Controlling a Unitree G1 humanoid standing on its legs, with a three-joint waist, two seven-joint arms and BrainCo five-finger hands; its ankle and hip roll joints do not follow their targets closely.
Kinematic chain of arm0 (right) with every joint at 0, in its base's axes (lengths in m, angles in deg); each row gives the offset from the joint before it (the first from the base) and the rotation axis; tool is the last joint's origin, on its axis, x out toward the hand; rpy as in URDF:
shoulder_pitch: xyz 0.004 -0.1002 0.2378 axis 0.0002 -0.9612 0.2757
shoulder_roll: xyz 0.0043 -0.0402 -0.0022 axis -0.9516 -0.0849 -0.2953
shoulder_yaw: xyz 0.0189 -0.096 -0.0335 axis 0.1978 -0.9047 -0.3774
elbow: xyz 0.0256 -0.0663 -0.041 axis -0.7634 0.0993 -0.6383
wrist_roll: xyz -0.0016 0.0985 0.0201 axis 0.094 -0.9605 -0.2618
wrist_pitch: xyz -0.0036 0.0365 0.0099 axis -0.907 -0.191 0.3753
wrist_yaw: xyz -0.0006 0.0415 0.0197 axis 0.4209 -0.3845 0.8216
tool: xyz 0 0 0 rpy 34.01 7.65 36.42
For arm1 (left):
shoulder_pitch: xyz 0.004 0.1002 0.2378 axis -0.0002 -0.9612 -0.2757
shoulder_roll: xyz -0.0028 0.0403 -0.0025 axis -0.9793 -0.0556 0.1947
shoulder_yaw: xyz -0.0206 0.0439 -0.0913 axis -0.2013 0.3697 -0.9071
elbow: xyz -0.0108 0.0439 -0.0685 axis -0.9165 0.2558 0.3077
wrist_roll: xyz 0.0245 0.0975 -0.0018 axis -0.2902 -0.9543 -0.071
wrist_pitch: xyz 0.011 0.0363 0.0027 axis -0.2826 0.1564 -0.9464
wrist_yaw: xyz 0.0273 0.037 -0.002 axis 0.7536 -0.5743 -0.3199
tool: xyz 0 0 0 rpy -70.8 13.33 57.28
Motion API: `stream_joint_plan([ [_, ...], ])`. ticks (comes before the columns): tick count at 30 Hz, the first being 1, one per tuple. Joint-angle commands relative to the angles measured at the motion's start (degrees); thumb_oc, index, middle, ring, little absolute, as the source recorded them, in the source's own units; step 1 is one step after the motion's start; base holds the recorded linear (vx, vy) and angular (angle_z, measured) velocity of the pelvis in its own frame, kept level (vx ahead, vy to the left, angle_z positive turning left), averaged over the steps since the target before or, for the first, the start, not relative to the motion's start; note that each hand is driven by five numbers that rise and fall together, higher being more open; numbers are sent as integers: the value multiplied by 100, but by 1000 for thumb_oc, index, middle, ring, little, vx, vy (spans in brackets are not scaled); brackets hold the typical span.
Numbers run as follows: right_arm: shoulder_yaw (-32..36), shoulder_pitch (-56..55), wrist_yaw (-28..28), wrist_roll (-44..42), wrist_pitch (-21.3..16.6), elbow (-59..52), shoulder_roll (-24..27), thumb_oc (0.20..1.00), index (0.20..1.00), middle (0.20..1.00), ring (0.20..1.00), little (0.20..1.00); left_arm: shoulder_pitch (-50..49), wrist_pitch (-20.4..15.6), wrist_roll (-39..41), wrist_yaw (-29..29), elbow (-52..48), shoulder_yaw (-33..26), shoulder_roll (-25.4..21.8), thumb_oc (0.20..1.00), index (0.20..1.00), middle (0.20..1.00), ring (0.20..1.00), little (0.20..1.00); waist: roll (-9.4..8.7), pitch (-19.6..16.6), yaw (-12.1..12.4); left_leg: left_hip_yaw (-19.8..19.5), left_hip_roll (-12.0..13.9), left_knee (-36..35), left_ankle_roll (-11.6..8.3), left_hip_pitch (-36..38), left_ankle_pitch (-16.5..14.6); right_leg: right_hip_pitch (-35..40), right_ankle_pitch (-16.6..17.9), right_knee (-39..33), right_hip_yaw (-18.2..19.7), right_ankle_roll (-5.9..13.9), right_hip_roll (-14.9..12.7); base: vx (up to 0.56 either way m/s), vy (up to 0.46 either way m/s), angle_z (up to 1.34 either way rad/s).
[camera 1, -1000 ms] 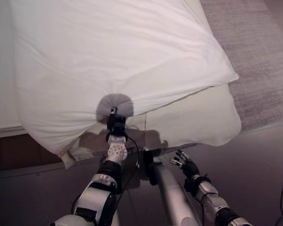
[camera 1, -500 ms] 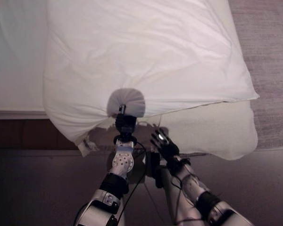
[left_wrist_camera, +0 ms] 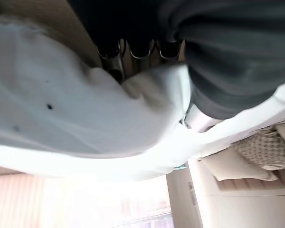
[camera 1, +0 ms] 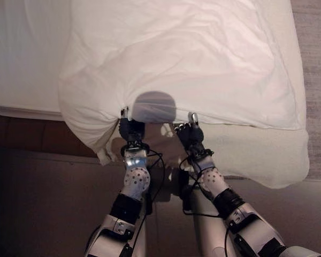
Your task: Make the bed
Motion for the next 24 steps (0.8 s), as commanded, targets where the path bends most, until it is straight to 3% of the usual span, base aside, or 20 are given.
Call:
stream_joint_plan([
  [1, 661, 13, -26, -176, -563, -601, 158, 1000, 1000, 1000, 1000, 1000, 66, -685, -868, -137, -1018, -597, -325, 200, 200, 200, 200, 200, 188, -386, 121, -69, -1, 165, -41, -215, -207, 88, 404, -683, 311, 801, -322, 0, 0, 0],
  [7, 1124, 50, -309, -137, -776, -638, 381, 1000, 1000, 1000, 1000, 1000, 75, -789, -1239, -583, -1072, -877, -411, 200, 200, 200, 200, 200, 206, -461, 104, -62, 24, 216, -54, -280, -218, 1, 394, -641, 304, 808, -328, 0, 0, 0],
  [14, 1458, 86, -769, 21, -741, -258, 708, 1000, 1000, 1000, 1000, 1000, 151, -775, -1488, -819, -1016, -1110, -598, 200, 200, 200, 200, 200, 208, -529, 95, -58, 48, 228, -63, -314, -227, -87, 375, -575, 313, 821, -314, 0, 0, 0],
  [24, 1829, 773, -1281, 70, -15, 1488, 1767, 1000, 1000, 1000, 1000, 1000, 386, -619, -1648, -1008, -803, -1432, -1091, 200, 200, 200, 200, 200, 192, -474, 135, -21, 92, 226, -116, -305, -189, -139, 377, -525, 315, 829, -304, 0, 0, 0],
])
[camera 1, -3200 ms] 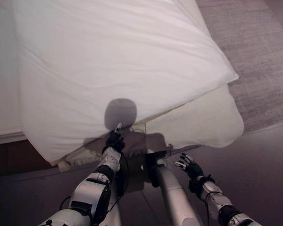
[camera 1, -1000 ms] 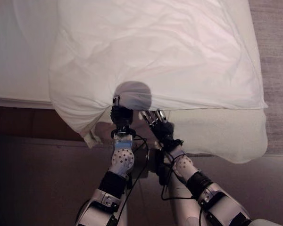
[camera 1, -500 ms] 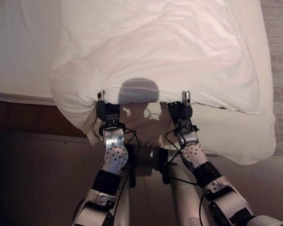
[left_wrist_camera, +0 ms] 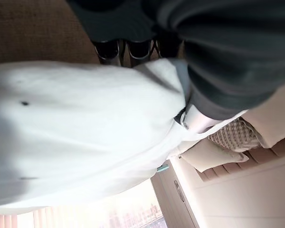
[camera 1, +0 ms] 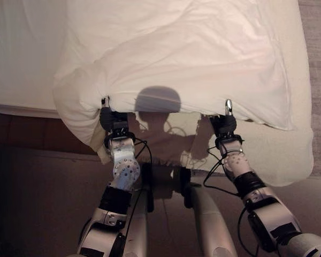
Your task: Make the bed
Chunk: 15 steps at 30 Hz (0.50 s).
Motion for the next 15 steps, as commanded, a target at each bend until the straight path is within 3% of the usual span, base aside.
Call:
stream_joint_plan([
  [1, 756, -20, -180, 37, -141, 346, 599, 1000, 1000, 1000, 1000, 1000, 53, -599, -620, 94, -513, -949, -679, 200, 200, 200, 200, 200, 120, -511, 133, -8, 88, 143, -110, -172, -188, -4, 411, -591, 323, 834, -298, 0, 0, 0],
  [5, 877, 329, -439, 18, -137, 749, 801, 1000, 1000, 1000, 1000, 1000, -52, -595, -604, 96, -534, -1049, -801, 200, 200, 200, 200, 200, 131, -486, 152, 40, 110, 159, -129, -172, -184, -29, 403, -566, 330, 827, -293, 0, 0, 0],
  [15, 1096, 368, -816, 39, -566, 299, 873, 1000, 1000, 1000, 1000, 1000, -129, -588, -767, -163, -384, -1256, -955, 200, 200, 200, 200, 200, 145, -534, 92, 114, 143, 155, -150, -158, -218, -53, 390, -547, 374, 832, -272, 4, 3, -2],
])
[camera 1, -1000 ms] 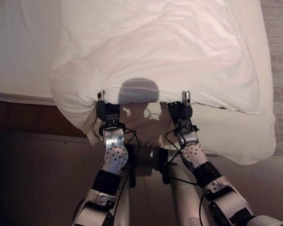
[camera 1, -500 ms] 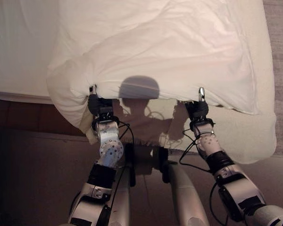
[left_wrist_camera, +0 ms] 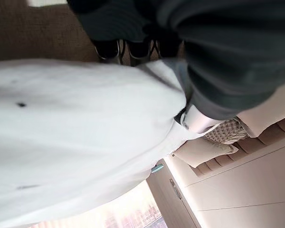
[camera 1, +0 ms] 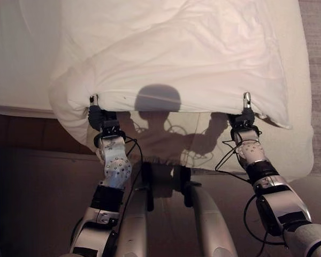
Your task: Make the bed
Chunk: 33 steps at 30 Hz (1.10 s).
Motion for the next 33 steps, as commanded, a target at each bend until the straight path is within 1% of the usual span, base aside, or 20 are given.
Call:
stream_joint_plan([
  [1, 645, -127, -58, 36, -619, -7, 449, 1000, 1000, 1000, 1000, 1000, -132, -623, -695, -22, -346, -1006, -595, 200, 200, 200, 200, 200, 151, -547, 87, 35, 109, 114, -144, -89, -226, 40, 378, -559, 334, 855, -292, 0, 0, 0],
  [5, 796, -189, -103, 65, -736, -39, 506, 1000, 1000, 1000, 1000, 1000, -166, -627, -741, -70, -327, -1060, -600, 200, 200, 200, 200, 200, 175, -563, 64, 48, 112, 114, -142, -93, -233, 22, 379, -551, 356, 861, -295, 0, 0, 0],
  [8, 811, -207, -119, 91, -741, -48, 506, 1000, 1000, 1000, 1000, 1000, -172, -638, -749, -64, -322, -1083, -598, 200, 200, 200, 200, 200, 179, -561, 64, 54, 104, 101, -135, -88, -231, 21, 389, -557, 368, 864, -291, 0, 0, 0],
  [9, 809, -231, -103, 99, -745, -50, 516, 589, 589, 589, 589, 589, -183, -615, -740, -41, -315, -1073, -585, 200, 200, 200, 200, 200, 188, -558, 59, 57, 99, 86, -136, -91, -221, 19, 402, -580, 372, 872, -296, 0, 0, 0],
  [10, 809, -233, -102, 98, -745, -50, 517, 589, 589, 589, 589, 589, -184, -615, -738, -39, -315, -1073, -585, 200, 200, 200, 200, 200, 188, -560, 60, 58, 99, 83, -135, -90, -219, 19, 404, -583, 373, 873, -296, 0, 0, 0],
  [11, 784, -245, -74, 100, -731, -55, 497, 200, 200, 200, 200, 200, -186, -605, -698, 8, -300, -1041, -561, 200, 200, 200, 200, 200, 195, -556, 55, 60, 101, 77, -136, -96, -207, 17, 401, -588, 367, 870, -296, 0, 0, 0],
  [17, 770, -411, 34, 103, -773, -309, 387, 200, 200, 200, 200, 200, -217, -598, -621, 78, -272, -1010, -500, 200, 200, 200, 200, 200, 212, -590, 30, 55, 97, 81, -138, -104, -198, 1, 396, -579, 372, 860, -291, -1, -2, -1],
  [21, 653, -795, 206, 351, -887, -1201, 236, 200, 200, 200, 200, 200, -301, -507, -498, 228, -272, -928, -370, 200, 200, 200, 200, 200, 228, -617, -24, 84, 111, 18, -178, -119, -141, -15, 411, -604, 365, 859, -287, 0, 0, 0],
  [22, 652, -835, 190, 370, -892, -1245, 226, 200, 200, 200, 200, 200, -316, -504, -491, 237, -272, -925, -365, 200, 200, 200, 200, 200, 231, -630, -25, 82, 109, 11, -180, -116, -135, -12, 414, -608, 362, 858, -288, 0, 0, 0],
  [24, 651, -1088, 336, 410, -1047, -1801, 119, 200, 200, 200, 200, 200, -396, -464, -366, 319, -186, -852, -276, 200, 200, 200, 200, 200, 234, -659, -71, 80, 114, -27, -174, -105, -122, -33, 420, -612, 385, 858, -288, 0, 0, 0],
  [25, 651, -1095, 331, 414, -1048, -1810, 116, 200, 200, 200, 200, 200, -399, -465, -362, 324, -183, -850, -277, 200, 200, 200, 200, 200, 232, -663, -70, 81, 114, -28, -174, -105, -121, -35, 420, -611, 386, 858, -288, 0, 0, 0],
  [26, 639, -1211, 528, 400, -1083, -2065, 83, 200, 200, 200, 200, 200, -439, -455, -277, 389, -74, -835, -226, 373, 373, 373, 373, 373, 231, -665, -94, 87, 115, -11, -159, -117, -132, -59, 438, -607, 408, 858, -281, 0, 0, 0],
  [27, 660, -1266, 574, 417, -1146, -2275, 43, 200, 200, 200, 200, 200, -452, -463, -246, 396, -53, -842, -204, 529, 529, 529, 529, 529, 232, -667, -105, 99, 122, -12, -163, -118, -132, -72, 441, -608, 420, 859, -275, 0, 0, 0],
  [28, 682, -1318, 642, 403, -1201, -2449, -16, 200, 200, 200, 200, 200, -466, -464, -223, 395, -48, -854, -181, 580, 580, 580, 580, 580, 234, -662, -124, 110, 134, -11, -156, -119, -134, -84, 445, -605, 427, 856, -275, -12, 3, -6],
  [29, 696, -1414, 681, 420, -1230, -2599, -47, 200, 200, 200, 200, 200, -493, -472, -172, 427, -35, -853, -153, 900, 900, 900, 900, 900, 217, -674, -143, 121, 137, -8, -155, -112, -137, -87, 449, -602, 449, 857, -264, -11, -2, -9],
  [30, 712, -1463, 705, 432, -1270, -2750, -85, 200, 200, 200, 200, 200, -505, -459, -131, 442, -25, -861, -132, 1000, 1000, 1000, 1000, 1000, 216, -670, -160, 130, 141, -4, -158, -115, -137, -90, 453, -606, 454, 859, -264, -12, -8, -9],
  [32, 723, -1635, 770, 453, -1361, -3111, -165, 200, 200, 200, 200, 200, -565, -407, 15, 577, -13, -840, -98, 1000, 1000, 1000, 1000, 1000, 197, -684, -198, 137, 152, 5, -149, -116, -145, -102, 460, -605, 486, 859, -250, -9, -4, -3],
  [33, 718, -1783, 842, 475, -1383, -3383, -202, 200, 200, 200, 200, 200, -609, -330, 172, 761, -46, -831, -69, 1000, 1000, 1000, 1000, 1000, 188, -684, -233, 152, 158, -7, -146, -116, -148, -104, 465, -611, 502, 859, -237, 0, 0, 0],
])
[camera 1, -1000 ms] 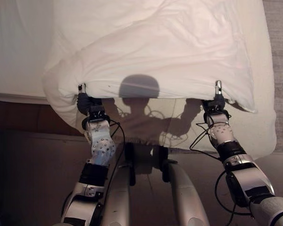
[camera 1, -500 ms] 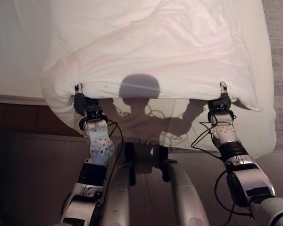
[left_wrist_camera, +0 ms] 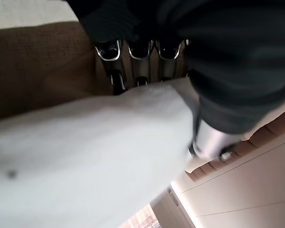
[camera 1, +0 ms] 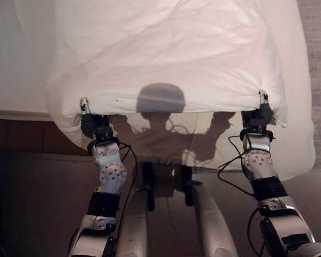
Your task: Make the bed
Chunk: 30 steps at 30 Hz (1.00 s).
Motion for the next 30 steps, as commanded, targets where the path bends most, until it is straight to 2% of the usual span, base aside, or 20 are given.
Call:
stream_joint_plan([
  [1, 335, -492, 419, 321, -553, -679, 34, 200, 200, 200, 200, 200, -257, -321, 121, 540, -53, -444, -158, 1000, 1000, 1000, 1000, 1000, 150, -691, -196, 9, 142, 35, -146, -119, -145, 7, 461, -669, 376, 864, -250, 0, 0, 0],
  [5, 304, -722, 527, 354, -600, -1119, -34, 200, 200, 200, 200, 200, -288, -175, 496, 1007, 6, -400, -135, 1000, 1000, 1000, 1000, 1000, 142, -706, -261, 78, 152, 1, -160, -99, -140, -4, 485, -693, 440, 886, -249, -1, 3, -1],
  [6, 296, -889, 655, 379, -608, -1391, -76, 200, 200, 200, 200, 200, -268, -4, 842, 1406, 172, -374, -157, 1000, 1000, 1000, 1000, 1000, 121, -735, -312, 110, 176, 0, -170, -97, -140, -20, 499, -710, 475, 896, -231, -1, 5, -6],
  [8, 294, -905, 650, 386, -611, -1409, -85, 200, 200, 200, 200, 200, -262, -2, 894, 1466, 215, -378, -174, 1000, 1000, 1000, 1000, 1000, 113, -744, -304, 119, 179, 0, -170, -99, -141, -27, 501, -710, 484, 896, -227, 8, 1, -5],
  [9, 323, -1023, 764, 381, -602, -1542, -98, 200, 200, 200, 200, 200, -240, 239, 950, 1765, 344, -361, -258, 1000, 1000, 1000, 1000, 1000, 102, -744, -347, 130, 196, 36, -183, -75, -188, -12, 461, -691, 503, 898, -210, 2, -3, -4],
  [10, 293, -1080, 802, 382, -597, -1600, -105, 200, 200, 200, 200, 200, -213, 359, 1062, 2007, 477, -372, -318, 1000, 1000, 1000, 1000, 1000, 82, -772, -358, 146, 197, 18, -175, -96, -155, -48, 501, -704, 529, 899, -195, 2, -3, -3],
  [11, 292, -1081, 802, 382, -597, -1601, -106, 200, 200, 200, 200, 200, -212, 359, 1066, 2012, 482, -372, -319, 1000, 1000, 1000, 1000, 1000, 81, -774, -357, 148, 197, 17, -175, -98, -155, -51, 502, -704, 531, 899, -195, -4, -6, -8],
  [12, 315, -1157, 924, 381, -565, -1656, -111, 200, 200, 200, 200, 200, -183, 667, 1142, 2413, 708, -381, -408, 1000, 1000, 1000, 1000, 1000, 60, -805, -395, 172, 210, 5, -180, -79, -162, -31, 509, -736, 563, 907, -182, 7, -9, -8],
  [14, 296, -1206, 1032, 376, -519, -1723, -94, 200, 200, 200, 200, 200, -137, 1000, 1209, 2824, 1000, -283, -569, 1000, 1000, 1000, 1000, 1000, 54, -829, -433, 192, 234, 19, -203, -90, -150, -41, 521, -763, 587, 903, -158, 4, -15, -6],
  [16, 298, -1220, 1063, 383, -485, -1725, -69, 200, 200, 200, 200, 200, -142, 1121, 1122, 2871, 1220, -231, -700, 1000, 1000, 1000, 1000, 1000, 51, -832, -437, 196, 245, 42, -209, -100, -151, -54, 521, -751, 591, 894, -144, 10, -18, -4],
  [19, 205, -1198, 1053, 358, -440, -1848, 21, 200, 200, 200, 200, 200, -123, 1219, 976, 2598, 1439, -24, -957, 1000, 1000, 1000, 1000, 1000, 82, -811, -471, 202, 240, 48, -195, -79, -151, -20, 526, -744, 595, 889, -147, 5, -8, -1],
  [20, 91, -1144, 1043, 294, -405, -1853, 136, 200, 200, 200, 200, 200, -137, 1358, 861, 2438, 1584, 124, -1192, 1000, 1000, 1000, 1000, 1000, 116, -788, -486, 223, 246, 59, -194, -47, -177, 13, 506, -731, 598, 898, -150, 0, 0, 0],
  [23, 14, -1124, 1028, 287, -364, -1938, 213, 200, 200, 200, 200, 200, -100, 1414, 808, 2216, 1765, 182, -1399, 1000, 1000, 1000, 1000, 1000, 149, -773, -502, 256, 254, 47, -183, -49, -132, 5, 543, -746, 605, 898, -163, 0, 0, -3],
  [30, -129, -1207, 810, 312, -134, -2234, 346, 200, 200, 200, 200, 200, -124, 1592, 881, 1027, 2146, 375, -1771, 1000, 1000, 1000, 1000, 1000, 268, -670, -556, 289, 281, -100, -199, 121, -33, 209, 575, -917, 594, 915, -144, 8, -13, -6],
])
